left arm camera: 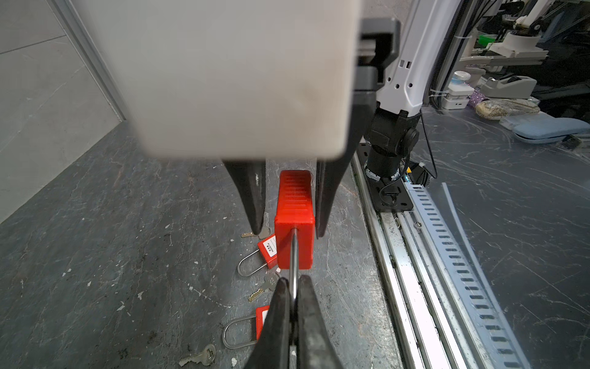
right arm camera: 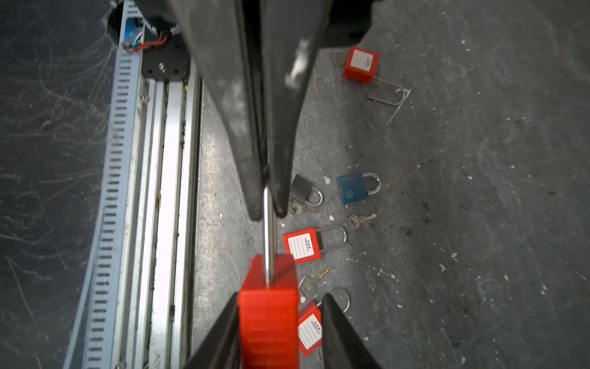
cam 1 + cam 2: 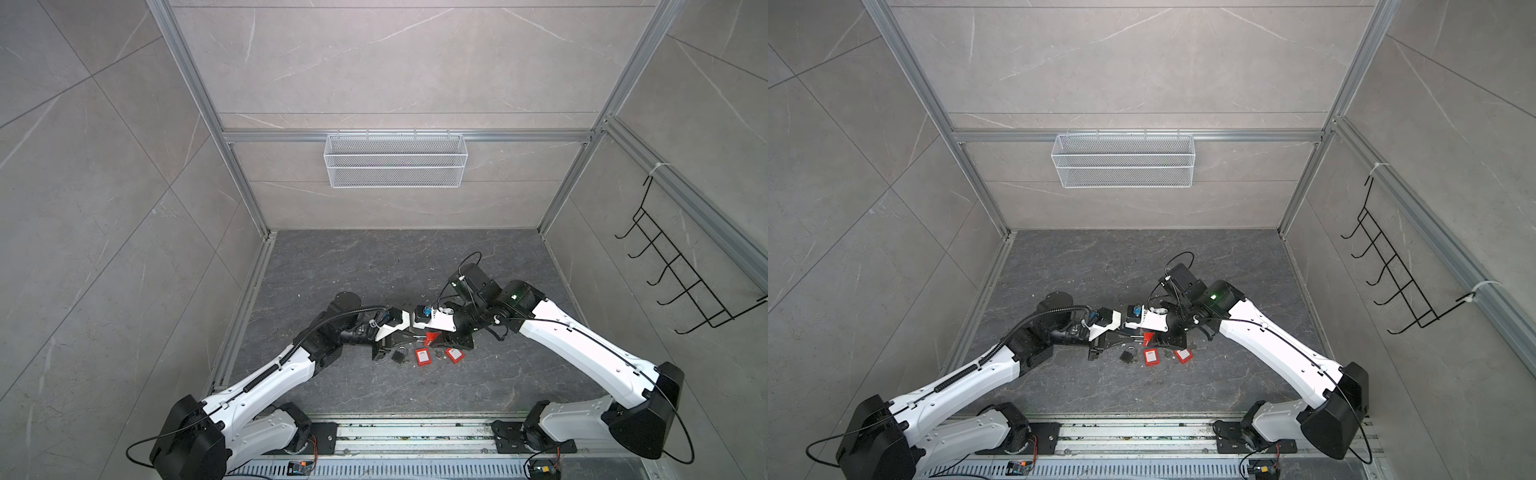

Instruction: Lock with the key

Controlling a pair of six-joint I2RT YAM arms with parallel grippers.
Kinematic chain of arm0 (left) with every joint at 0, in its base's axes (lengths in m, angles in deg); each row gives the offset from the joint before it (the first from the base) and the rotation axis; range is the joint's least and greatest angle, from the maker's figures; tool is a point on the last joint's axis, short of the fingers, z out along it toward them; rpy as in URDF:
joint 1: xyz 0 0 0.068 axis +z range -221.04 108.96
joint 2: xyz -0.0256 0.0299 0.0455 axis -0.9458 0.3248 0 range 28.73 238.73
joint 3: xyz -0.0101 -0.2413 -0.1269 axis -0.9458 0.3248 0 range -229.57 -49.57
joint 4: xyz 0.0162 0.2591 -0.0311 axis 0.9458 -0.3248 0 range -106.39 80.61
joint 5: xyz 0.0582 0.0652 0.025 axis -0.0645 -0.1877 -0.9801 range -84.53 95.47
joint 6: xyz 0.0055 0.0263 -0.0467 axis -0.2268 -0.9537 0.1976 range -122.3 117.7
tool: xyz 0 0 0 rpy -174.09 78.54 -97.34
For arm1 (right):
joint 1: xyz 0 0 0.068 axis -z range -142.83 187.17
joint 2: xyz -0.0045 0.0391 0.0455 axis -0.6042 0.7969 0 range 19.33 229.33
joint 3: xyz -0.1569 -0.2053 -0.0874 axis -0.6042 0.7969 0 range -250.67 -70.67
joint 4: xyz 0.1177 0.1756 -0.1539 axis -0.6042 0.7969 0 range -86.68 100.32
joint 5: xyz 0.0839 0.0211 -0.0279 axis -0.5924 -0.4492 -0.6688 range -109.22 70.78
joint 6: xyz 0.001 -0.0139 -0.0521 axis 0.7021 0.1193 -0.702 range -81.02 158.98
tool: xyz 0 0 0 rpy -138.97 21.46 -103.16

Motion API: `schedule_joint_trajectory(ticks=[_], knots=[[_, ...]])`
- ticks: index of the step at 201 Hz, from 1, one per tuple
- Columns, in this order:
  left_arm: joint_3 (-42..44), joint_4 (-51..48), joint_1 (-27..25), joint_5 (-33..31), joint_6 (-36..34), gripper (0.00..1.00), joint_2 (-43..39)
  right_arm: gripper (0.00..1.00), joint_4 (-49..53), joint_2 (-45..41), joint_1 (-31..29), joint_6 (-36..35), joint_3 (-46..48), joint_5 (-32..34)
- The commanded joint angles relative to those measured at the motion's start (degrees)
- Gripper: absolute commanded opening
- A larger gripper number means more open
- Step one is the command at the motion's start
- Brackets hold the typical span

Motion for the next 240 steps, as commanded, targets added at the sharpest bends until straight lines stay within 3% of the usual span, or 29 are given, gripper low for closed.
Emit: schedule_joint_trajectory(ticks=[1, 28, 53, 100, 156, 218, 240], knots=[[-0.5, 2.4, 1.5, 2.6, -0.3, 0.00, -2.7, 0.59, -0.7, -4.0, 0.1, -0.2, 0.1, 1.2], [-0.2, 1.8, 2.3, 3.1, -0.4, 0.00, -4.2, 0.65, 3.2, -6.6, 0.9, 0.0, -0.8, 2.2], [-0.5, 0.1, 2.3, 3.7, -1.2, 0.00, -4.9, 0.65, 9.6, -6.9, 2.3, 0.2, -3.4, 1.7], [-1.4, -3.1, 2.3, 5.7, -2.4, 0.00, -5.1, 0.46, 14.1, -3.9, 4.2, 0.9, -6.9, -0.1], [-2.3, -3.4, 2.0, 6.4, -2.6, 0.00, -4.9, 0.43, 17.4, 2.4, 4.2, 0.4, -7.8, -4.7], [-1.9, -0.5, 1.8, 6.5, -0.3, 0.00, -5.7, 0.21, 15.0, 5.0, 4.2, 0.9, -5.9, -4.2], [-1.1, 2.7, 1.8, 5.8, 1.8, 0.00, -5.7, 0.20, 11.4, 3.5, 4.1, 1.7, -3.5, -2.6]])
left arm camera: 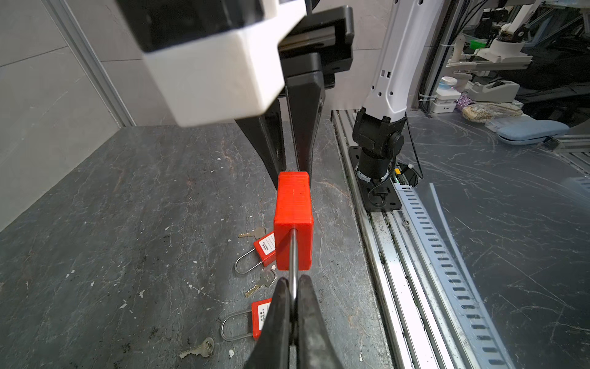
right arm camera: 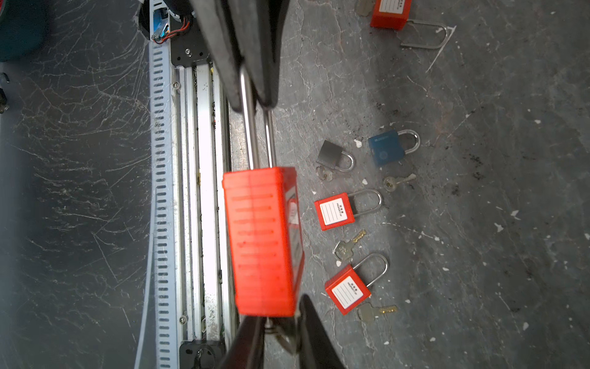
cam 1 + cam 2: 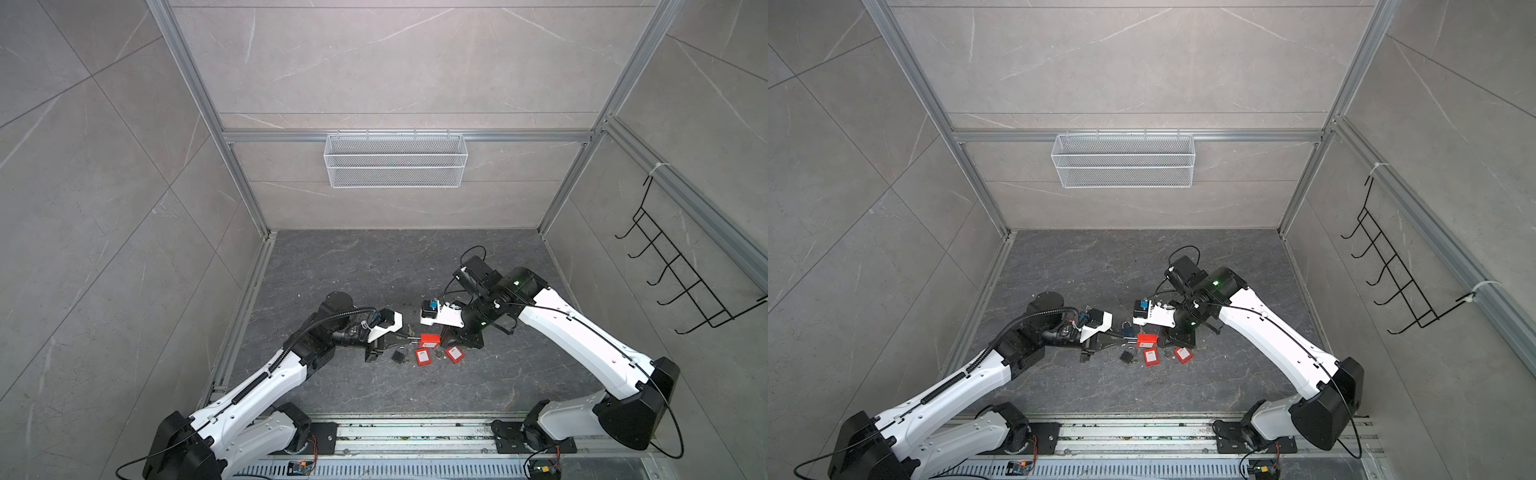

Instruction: Lock with the key

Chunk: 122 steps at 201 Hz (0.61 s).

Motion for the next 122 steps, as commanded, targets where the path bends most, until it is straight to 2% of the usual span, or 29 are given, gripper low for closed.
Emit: schedule_joint_trajectory(ticks=[1, 32, 50, 60, 88, 122], knots=[[-1.1, 7.0, -0.3, 2.7, 2.6, 0.00, -1.5, 0.20, -3.2, -1.0, 0.1, 1.1, 2.7, 1.0], [-1.3, 8.2, -0.3, 2.8, 3.9, 0.00, -0.4, 0.16, -10.1, -6.0, -0.5, 0.8, 7.4, 5.3], [-1.6, 8.0, -0.3, 2.7, 4.0, 0.00, 0.2, 0.22, -14.8, -9.7, -1.5, 0.2, 10.5, 9.1], [-1.7, 8.0, -0.3, 2.8, 4.0, 0.00, 0.5, 0.29, -16.5, -11.6, -1.9, -0.4, 11.7, 10.6], [-1.9, 7.1, -0.3, 3.1, 3.7, 0.00, 0.8, 0.43, -16.5, -14.1, -2.3, -2.1, 12.4, 11.6], [-1.9, 6.7, -0.3, 3.2, 3.7, 0.00, 0.6, 0.42, -12.9, -13.9, -2.3, -3.3, 10.5, 10.9]])
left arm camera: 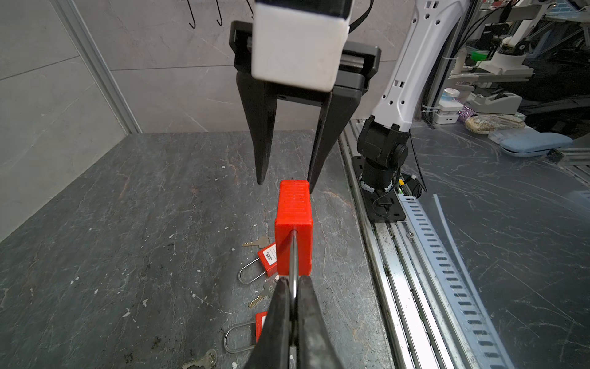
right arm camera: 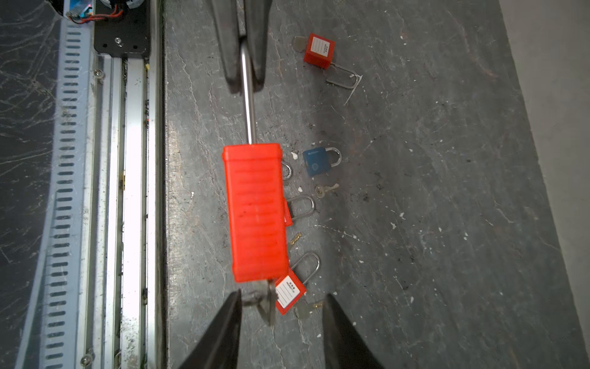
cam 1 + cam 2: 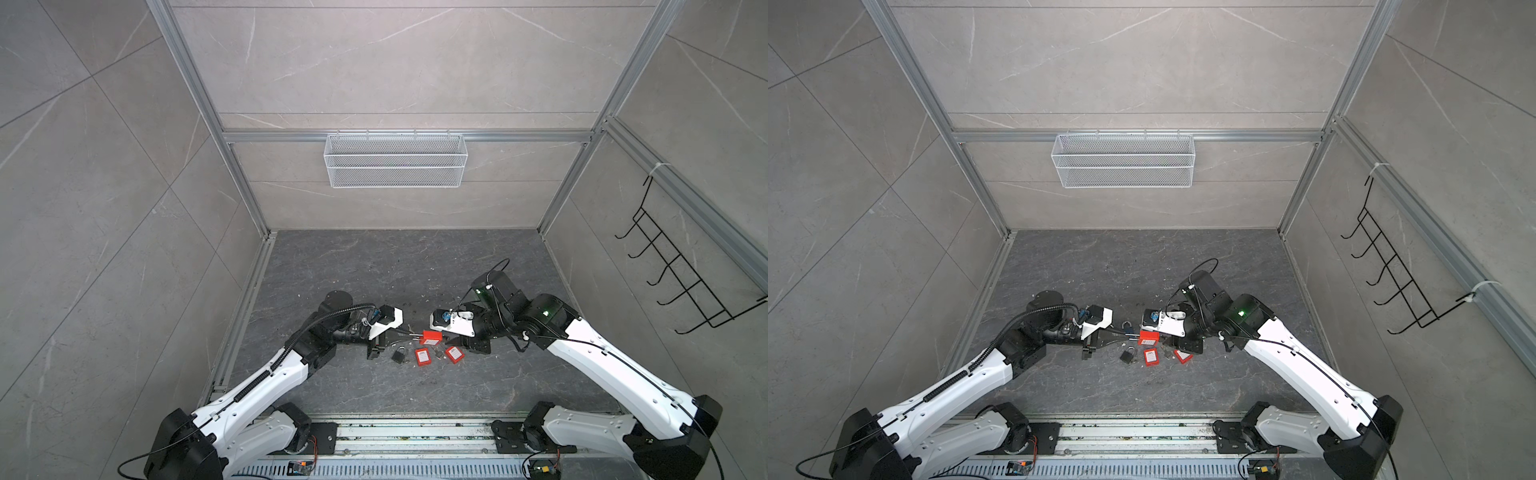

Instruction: Lock with the key

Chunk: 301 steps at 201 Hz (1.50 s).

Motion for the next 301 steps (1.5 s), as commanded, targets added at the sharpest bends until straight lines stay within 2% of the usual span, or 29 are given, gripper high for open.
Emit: schedule_joint_trajectory(ticks=[1, 32, 98, 115, 135, 165, 192, 218, 260, 301], knots=[[-1.9, 3.1, -0.2, 3.1, 0.6, 0.00, -0.2, 0.42, 1.6, 0.0, -0.4, -1.4, -1.2, 0.5], [-2.1, 2.8, -0.2, 3.5, 0.6, 0.00, -0.3, 0.36, 4.5, 1.6, -0.5, -1.4, -3.4, -2.9], [-2.4, 2.0, -0.2, 3.5, 0.2, 0.00, -0.3, 0.28, 9.1, 5.5, -1.2, -1.4, -5.8, -4.4], [-3.4, -0.2, -0.2, 3.4, -0.9, 0.00, -0.3, 0.22, 9.5, 5.7, -1.3, -1.2, -6.1, -4.5], [-4.2, -1.7, -0.2, 3.6, -1.2, 0.00, -0.1, 0.19, 8.7, 5.3, -1.6, -1.0, -6.1, -4.7], [-4.4, -1.8, -0.2, 4.2, -0.3, 0.00, 0.5, 0.16, 6.7, 4.3, -2.8, -1.1, -4.9, -3.3], [-4.5, -1.5, -0.2, 5.2, 0.8, 0.00, 1.2, 0.12, 4.1, 3.2, -4.4, -1.8, -2.7, 1.1], [-4.8, -1.5, -0.2, 5.8, 1.4, 0.00, 2.0, 0.12, -0.3, 0.5, -5.2, -3.0, 0.2, 4.9], [-4.7, -1.5, -0.2, 6.0, 0.7, 0.00, 2.5, 0.27, 0.3, 0.1, -5.4, -3.0, -0.1, 4.0], [-4.8, -1.9, -0.2, 5.6, -0.1, 0.00, 2.2, 0.22, 5.5, 3.5, -5.4, -3.0, -2.7, -0.3]])
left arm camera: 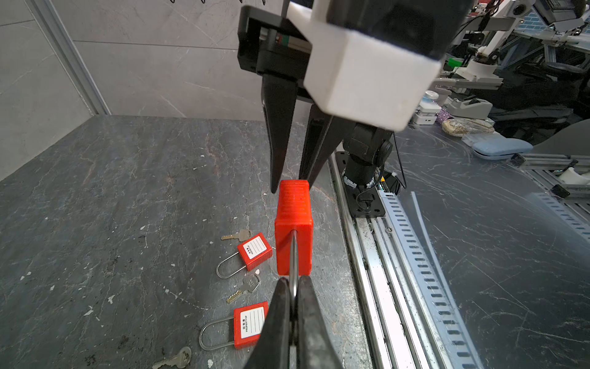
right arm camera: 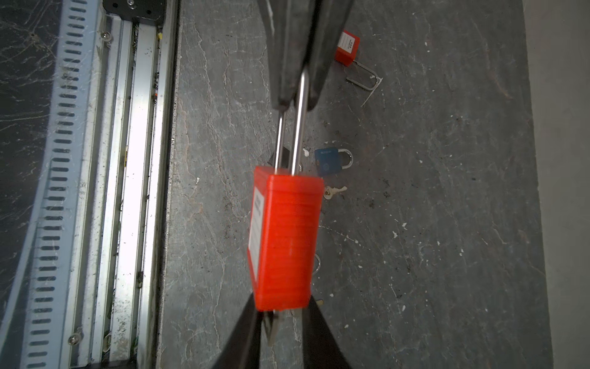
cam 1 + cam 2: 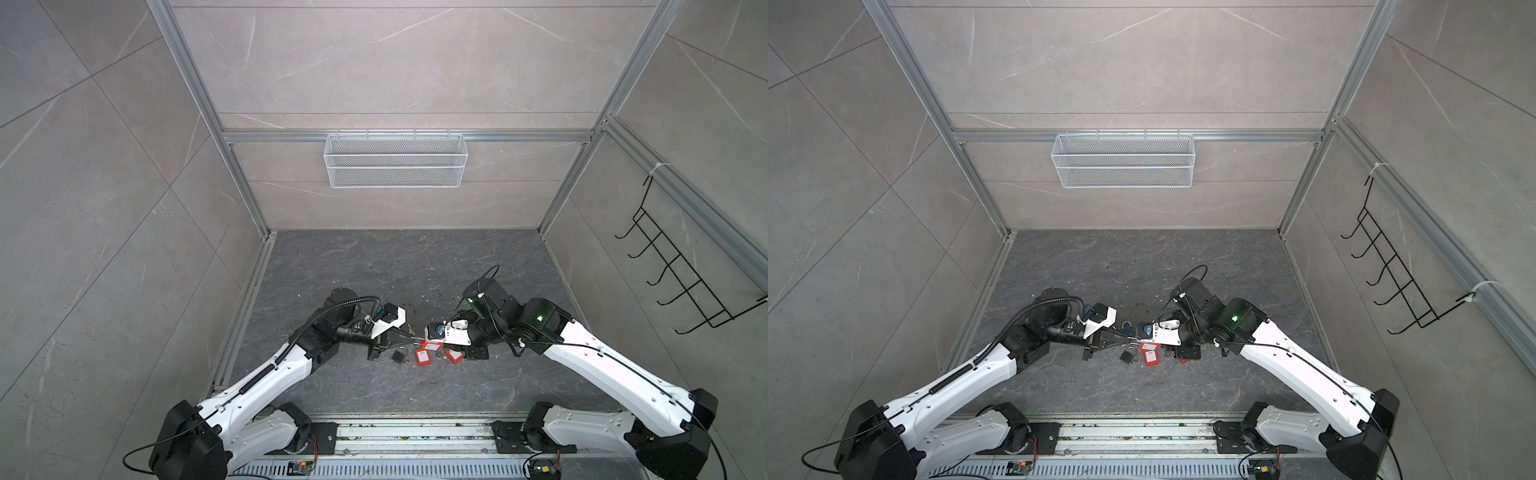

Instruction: Lock with the key

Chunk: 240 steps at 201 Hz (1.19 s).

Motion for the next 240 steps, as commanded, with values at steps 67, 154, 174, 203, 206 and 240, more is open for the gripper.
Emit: schedule_joint_trajectory(ticks=[67, 154, 174, 203, 206, 240], knots=[[-5.4, -7.4, -0.2, 0.2, -7.4, 0.00, -1.6, 0.01, 6.8, 3.1, 0.1, -1.6, -2.1, -0.8], [-8.3, -16.4, -0.1, -7.6, -16.5, 0.00, -2.7, 0.00, 8.7, 1.1, 9.2, -2.9, 1.2, -0.5], [-10.6, -19.5, -0.1, -8.7, -17.5, 0.00, -0.5, 0.00, 7.1, 1.1, 10.8, -0.5, 1.6, 0.4], [-19.9, -32.3, -0.1, -10.3, -22.3, 0.00, 7.8, 0.00, 1.8, 0.5, 13.5, 5.2, 4.5, 3.2], [-20.9, -33.7, -0.1, -10.4, -22.9, 0.00, 8.8, 0.00, 1.4, 0.4, 13.8, 5.6, 4.9, 3.4], [-33.7, -45.6, 0.1, -12.4, -27.4, 0.00, 21.2, 0.00, -4.2, -1.9, 15.4, 9.9, 9.3, 7.9]])
